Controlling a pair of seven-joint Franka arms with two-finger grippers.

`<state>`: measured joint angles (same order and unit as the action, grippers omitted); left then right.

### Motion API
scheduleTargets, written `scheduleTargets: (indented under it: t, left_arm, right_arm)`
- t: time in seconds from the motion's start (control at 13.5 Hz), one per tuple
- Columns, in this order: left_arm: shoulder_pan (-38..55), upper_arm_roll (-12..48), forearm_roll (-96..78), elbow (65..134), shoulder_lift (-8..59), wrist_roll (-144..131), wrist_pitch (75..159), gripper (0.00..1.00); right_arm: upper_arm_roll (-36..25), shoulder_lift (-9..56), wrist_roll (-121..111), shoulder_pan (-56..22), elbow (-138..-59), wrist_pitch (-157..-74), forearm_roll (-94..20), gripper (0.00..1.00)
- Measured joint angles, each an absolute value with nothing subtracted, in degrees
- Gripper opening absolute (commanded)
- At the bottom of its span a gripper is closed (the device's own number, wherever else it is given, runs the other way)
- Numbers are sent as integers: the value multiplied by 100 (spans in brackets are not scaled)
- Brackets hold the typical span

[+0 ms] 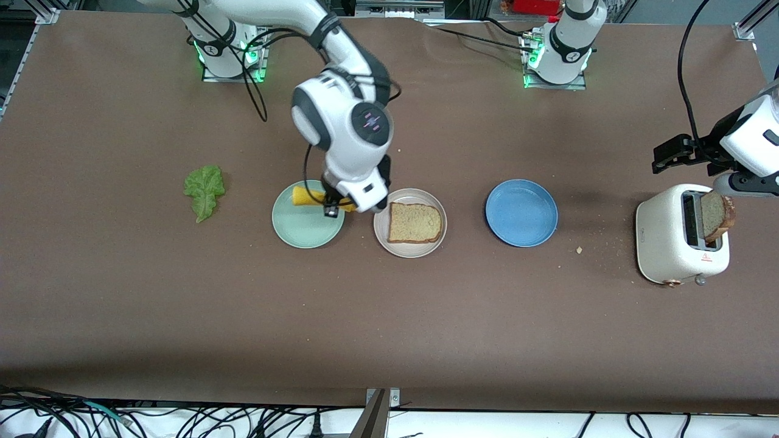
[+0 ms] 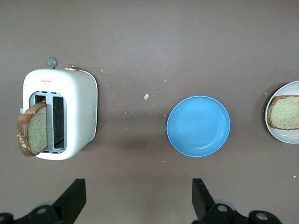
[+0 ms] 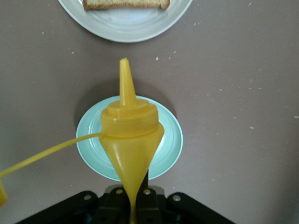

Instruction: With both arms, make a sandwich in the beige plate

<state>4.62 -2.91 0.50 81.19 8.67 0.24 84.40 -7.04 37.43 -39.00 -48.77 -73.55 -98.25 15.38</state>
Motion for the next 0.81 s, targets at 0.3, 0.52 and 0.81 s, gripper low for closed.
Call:
scheduleTargets:
  t: [0.3,0.52,0.81]
  left_arm:
    - [461,-291,50,8119,868,24,8440,100]
    - [457,-294,50,8119,868,24,8440,100]
    - [458,-293,50,8119,869,24,8440,100]
  right_arm:
    - [-705,3747,-3187,-5458,-7356,-9328,2582,0]
    - [-714,3758,-3117,-5653,-7356,-9115,2846,0]
    - [-827,3747,-3146,-5632,-7351,-9116,2621,0]
